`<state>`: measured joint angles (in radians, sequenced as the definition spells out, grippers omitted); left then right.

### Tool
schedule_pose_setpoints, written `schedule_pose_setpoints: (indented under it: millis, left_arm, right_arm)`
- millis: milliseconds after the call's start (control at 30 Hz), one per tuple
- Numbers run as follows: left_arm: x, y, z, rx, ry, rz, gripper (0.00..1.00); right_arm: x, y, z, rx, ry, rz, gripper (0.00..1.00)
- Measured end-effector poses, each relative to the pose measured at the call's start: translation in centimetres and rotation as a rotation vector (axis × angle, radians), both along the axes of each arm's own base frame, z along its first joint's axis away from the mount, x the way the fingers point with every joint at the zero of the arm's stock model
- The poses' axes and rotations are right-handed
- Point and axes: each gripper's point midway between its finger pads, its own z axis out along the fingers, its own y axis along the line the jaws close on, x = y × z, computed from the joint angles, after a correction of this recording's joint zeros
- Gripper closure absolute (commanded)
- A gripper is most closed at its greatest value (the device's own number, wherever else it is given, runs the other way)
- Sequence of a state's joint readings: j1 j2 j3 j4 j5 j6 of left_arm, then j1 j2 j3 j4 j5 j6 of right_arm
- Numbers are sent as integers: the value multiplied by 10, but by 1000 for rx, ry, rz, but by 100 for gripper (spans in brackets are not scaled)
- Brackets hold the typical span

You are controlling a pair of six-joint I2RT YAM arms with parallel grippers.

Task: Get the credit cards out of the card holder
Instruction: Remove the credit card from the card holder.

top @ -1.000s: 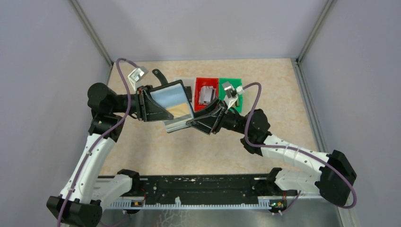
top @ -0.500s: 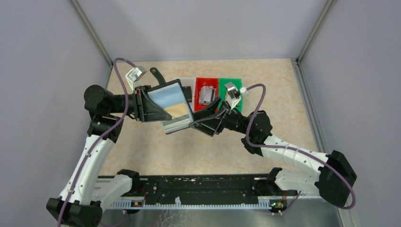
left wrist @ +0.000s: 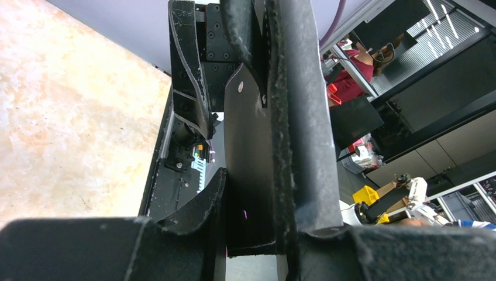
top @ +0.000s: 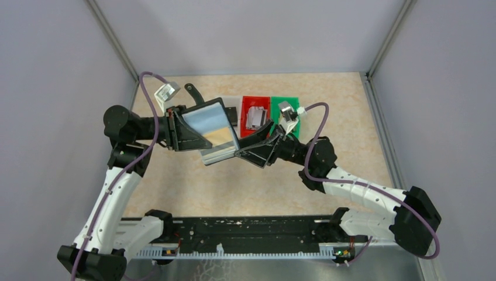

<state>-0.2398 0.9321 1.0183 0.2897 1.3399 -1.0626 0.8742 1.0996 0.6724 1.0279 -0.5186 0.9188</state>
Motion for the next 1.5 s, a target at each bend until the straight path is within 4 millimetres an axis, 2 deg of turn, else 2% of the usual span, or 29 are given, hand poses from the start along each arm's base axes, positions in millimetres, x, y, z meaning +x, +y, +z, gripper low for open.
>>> schedule_pose_setpoints:
  millis: [533,633,767,867,1200,1267,1500]
  left_arm:
    - [7,2,-4,11,-126,52,100]
    - [8,2,-4,14,-146,58,100]
    - [9,2,-5,16,-143,66,100]
    - [9,3,-2,11,-132,70,100]
    - [5,2,8,-24,-75,57,100]
    - [5,2,9,-25,-81,57,100]
    - [8,3,-2,5,-153,75,100]
  right_arm:
    - [14,6,-3,-42,82,-40,57]
    - [15,6,-3,-42,87,-43,61]
    - [16,5,-3,-39,96,-46,71]
    - [17,4,0,-30,97,-58,72]
    - [15,2,8,2,95,-72,72]
    - [15,2,10,7,95,-73,69]
    - [22,5,11,4,140,-89,63]
